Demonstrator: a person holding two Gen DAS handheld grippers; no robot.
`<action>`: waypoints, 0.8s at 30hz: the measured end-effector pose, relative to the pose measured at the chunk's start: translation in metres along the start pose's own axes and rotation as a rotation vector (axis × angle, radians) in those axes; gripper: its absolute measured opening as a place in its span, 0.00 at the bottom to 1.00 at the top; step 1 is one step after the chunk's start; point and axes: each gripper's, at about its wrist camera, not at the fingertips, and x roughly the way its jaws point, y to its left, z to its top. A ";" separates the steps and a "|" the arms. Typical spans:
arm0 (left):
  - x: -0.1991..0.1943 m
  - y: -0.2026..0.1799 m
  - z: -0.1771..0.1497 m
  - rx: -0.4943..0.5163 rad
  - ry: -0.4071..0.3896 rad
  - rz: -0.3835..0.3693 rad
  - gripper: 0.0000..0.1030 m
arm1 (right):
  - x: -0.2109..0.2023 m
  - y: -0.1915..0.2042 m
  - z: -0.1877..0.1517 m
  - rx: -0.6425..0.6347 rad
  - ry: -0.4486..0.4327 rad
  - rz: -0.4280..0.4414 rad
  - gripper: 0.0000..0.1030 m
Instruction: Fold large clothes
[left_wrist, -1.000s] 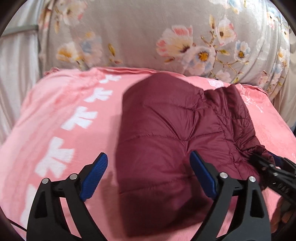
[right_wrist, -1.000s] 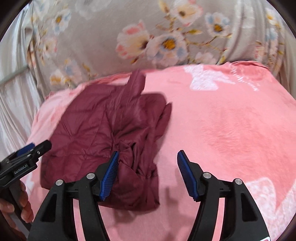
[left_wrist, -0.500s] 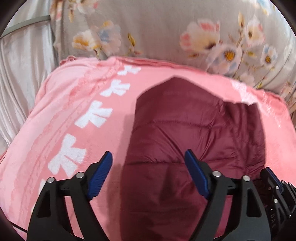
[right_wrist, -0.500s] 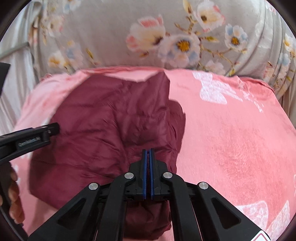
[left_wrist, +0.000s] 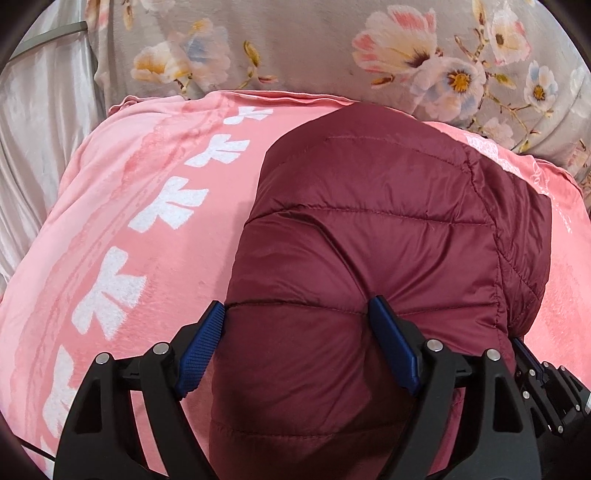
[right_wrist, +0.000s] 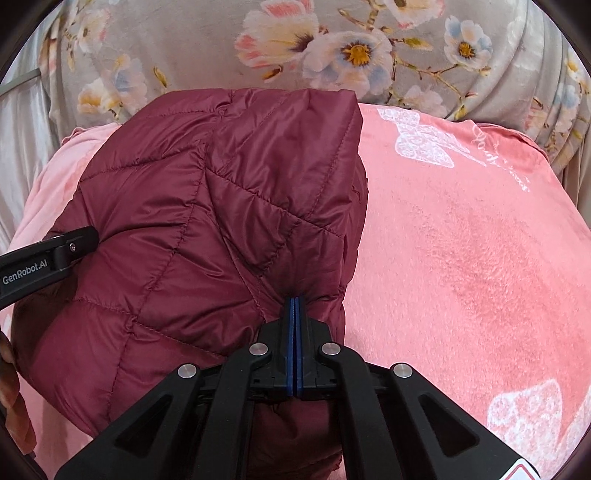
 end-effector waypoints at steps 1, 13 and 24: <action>0.001 0.000 -0.001 0.000 0.000 0.002 0.77 | 0.000 0.000 0.000 -0.001 0.001 0.000 0.00; -0.026 0.018 -0.013 -0.092 -0.030 -0.040 0.77 | -0.067 -0.014 -0.001 0.030 -0.106 0.035 0.33; -0.093 0.017 -0.065 -0.083 -0.230 -0.003 0.88 | -0.124 -0.016 -0.045 -0.022 -0.284 0.048 0.51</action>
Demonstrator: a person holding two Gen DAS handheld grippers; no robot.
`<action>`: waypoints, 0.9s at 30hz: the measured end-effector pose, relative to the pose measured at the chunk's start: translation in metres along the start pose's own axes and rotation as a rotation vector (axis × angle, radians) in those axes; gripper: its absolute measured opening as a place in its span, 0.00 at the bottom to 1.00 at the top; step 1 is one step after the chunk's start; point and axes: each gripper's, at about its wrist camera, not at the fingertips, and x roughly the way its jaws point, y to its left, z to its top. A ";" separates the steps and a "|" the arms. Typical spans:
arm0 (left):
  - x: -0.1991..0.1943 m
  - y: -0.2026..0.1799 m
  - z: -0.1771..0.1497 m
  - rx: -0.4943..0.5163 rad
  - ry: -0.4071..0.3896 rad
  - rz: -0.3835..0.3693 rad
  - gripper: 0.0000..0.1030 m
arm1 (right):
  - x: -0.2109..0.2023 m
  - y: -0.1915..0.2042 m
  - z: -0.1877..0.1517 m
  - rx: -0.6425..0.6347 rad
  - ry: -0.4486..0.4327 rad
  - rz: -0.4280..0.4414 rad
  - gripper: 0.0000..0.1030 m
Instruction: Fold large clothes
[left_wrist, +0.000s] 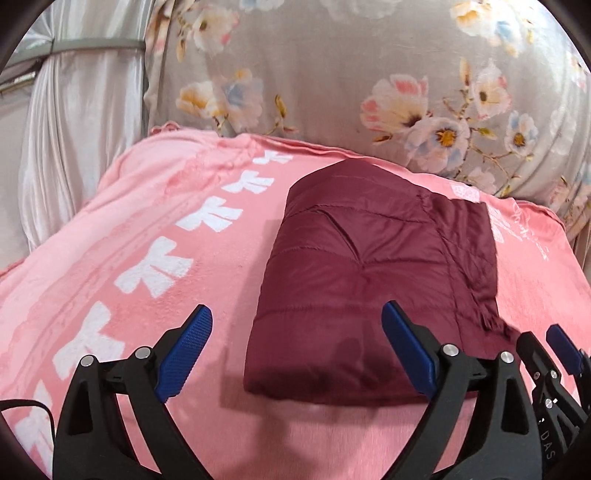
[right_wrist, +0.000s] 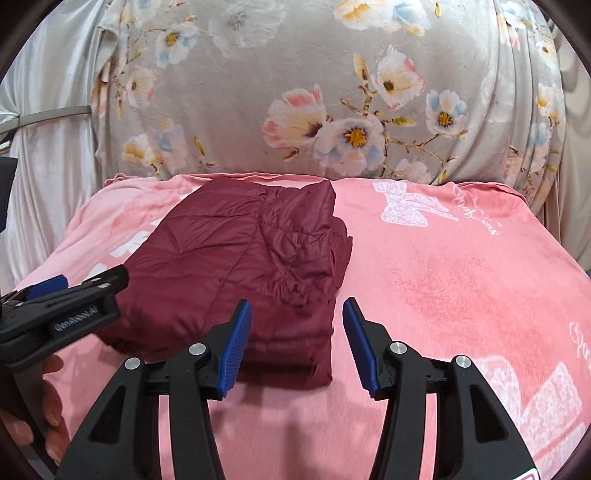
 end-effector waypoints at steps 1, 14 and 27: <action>-0.004 -0.002 -0.003 0.011 -0.015 0.007 0.88 | -0.002 0.001 -0.003 -0.002 0.003 -0.004 0.51; -0.009 -0.014 -0.054 0.080 0.013 0.031 0.88 | -0.007 -0.011 -0.040 0.041 0.077 -0.033 0.57; -0.003 -0.012 -0.071 0.078 0.038 0.077 0.88 | -0.001 0.000 -0.047 -0.011 0.095 -0.061 0.62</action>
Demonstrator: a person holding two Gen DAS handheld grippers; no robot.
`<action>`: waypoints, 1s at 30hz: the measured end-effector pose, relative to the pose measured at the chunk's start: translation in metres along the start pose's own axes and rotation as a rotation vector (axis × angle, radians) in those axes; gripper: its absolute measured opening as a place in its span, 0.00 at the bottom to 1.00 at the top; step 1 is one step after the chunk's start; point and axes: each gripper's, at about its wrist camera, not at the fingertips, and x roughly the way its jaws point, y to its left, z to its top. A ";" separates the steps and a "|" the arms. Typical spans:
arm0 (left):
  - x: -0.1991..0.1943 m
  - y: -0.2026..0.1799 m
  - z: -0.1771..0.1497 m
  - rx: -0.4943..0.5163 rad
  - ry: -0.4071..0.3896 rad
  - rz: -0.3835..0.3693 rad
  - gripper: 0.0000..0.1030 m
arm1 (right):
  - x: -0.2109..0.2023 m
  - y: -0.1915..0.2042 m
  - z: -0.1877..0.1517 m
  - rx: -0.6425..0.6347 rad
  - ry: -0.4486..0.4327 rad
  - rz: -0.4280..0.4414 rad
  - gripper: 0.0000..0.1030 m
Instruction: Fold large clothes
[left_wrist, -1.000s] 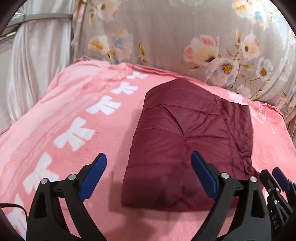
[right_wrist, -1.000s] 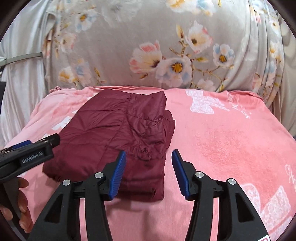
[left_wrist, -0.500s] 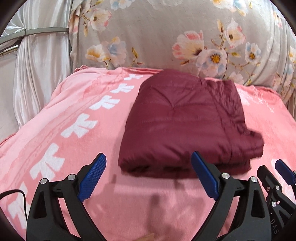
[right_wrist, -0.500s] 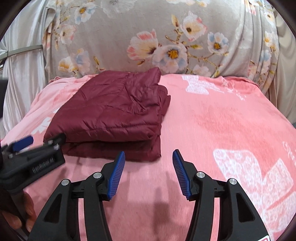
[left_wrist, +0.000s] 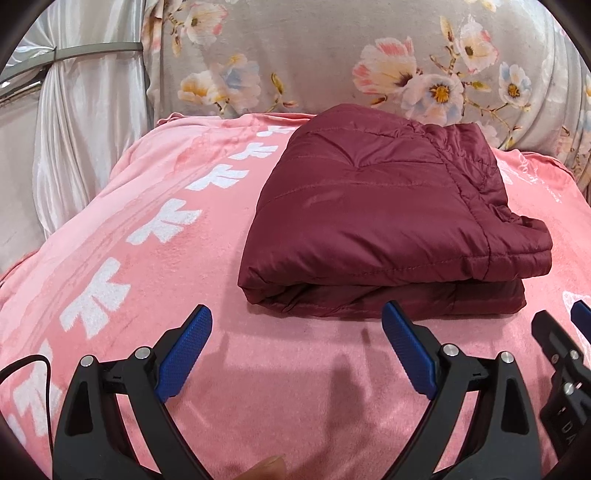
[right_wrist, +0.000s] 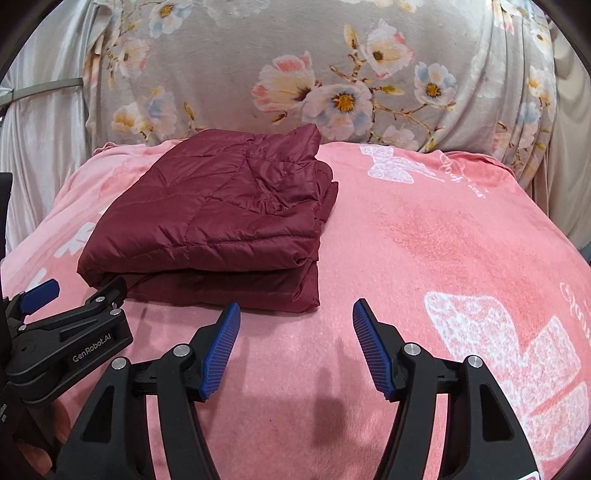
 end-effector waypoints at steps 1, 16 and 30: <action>-0.001 0.001 0.000 -0.004 -0.004 -0.001 0.88 | -0.001 0.002 0.000 -0.001 -0.005 -0.006 0.63; -0.002 0.004 0.000 -0.017 -0.014 -0.007 0.89 | -0.005 0.004 -0.001 -0.020 -0.019 -0.019 0.63; -0.003 0.003 0.000 -0.016 -0.017 -0.005 0.89 | -0.005 0.002 -0.001 -0.011 -0.020 -0.021 0.63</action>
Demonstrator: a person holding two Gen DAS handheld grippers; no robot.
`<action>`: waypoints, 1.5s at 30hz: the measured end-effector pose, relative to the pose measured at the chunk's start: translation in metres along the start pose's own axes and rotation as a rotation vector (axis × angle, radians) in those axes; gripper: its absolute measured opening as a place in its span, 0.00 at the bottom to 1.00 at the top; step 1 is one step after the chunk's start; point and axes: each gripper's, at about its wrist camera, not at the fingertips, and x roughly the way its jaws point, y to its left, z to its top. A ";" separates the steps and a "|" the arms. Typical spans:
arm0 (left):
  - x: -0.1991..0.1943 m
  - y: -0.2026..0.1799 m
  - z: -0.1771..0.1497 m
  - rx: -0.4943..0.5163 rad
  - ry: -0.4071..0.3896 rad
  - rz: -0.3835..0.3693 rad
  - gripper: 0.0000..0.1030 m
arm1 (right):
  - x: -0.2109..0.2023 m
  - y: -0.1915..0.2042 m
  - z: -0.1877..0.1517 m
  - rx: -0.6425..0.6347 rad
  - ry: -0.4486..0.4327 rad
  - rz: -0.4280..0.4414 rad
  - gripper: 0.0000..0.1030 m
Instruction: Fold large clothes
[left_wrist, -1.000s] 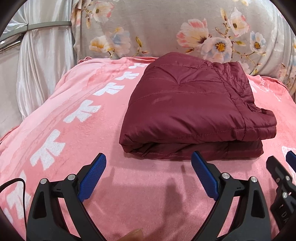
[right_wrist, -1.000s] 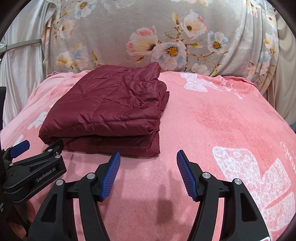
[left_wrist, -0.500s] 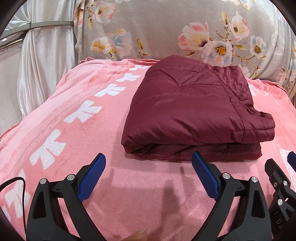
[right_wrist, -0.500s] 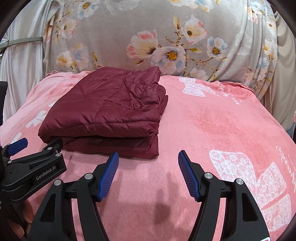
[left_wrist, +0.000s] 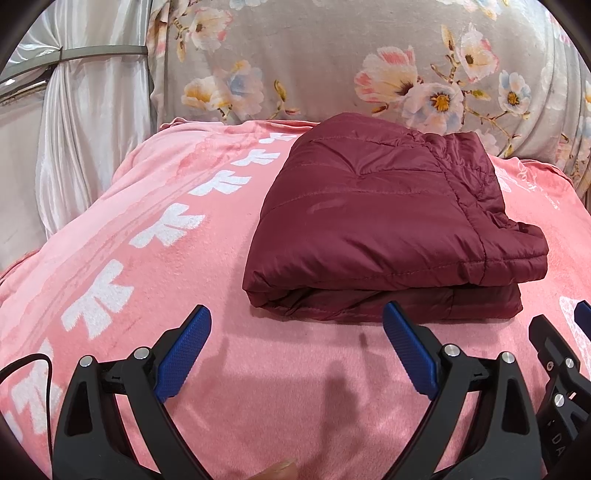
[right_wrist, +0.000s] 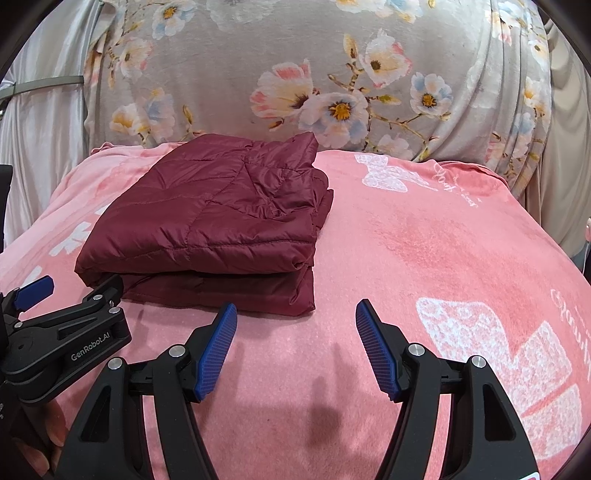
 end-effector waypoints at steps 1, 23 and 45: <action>0.000 0.000 0.000 0.000 0.000 0.000 0.89 | -0.001 0.001 0.000 0.003 0.000 -0.003 0.63; -0.001 0.001 0.000 0.003 -0.002 0.000 0.89 | -0.001 0.001 0.000 0.002 -0.001 -0.004 0.63; -0.003 0.000 0.001 0.006 -0.007 -0.002 0.89 | 0.000 0.004 0.000 0.000 0.001 -0.007 0.63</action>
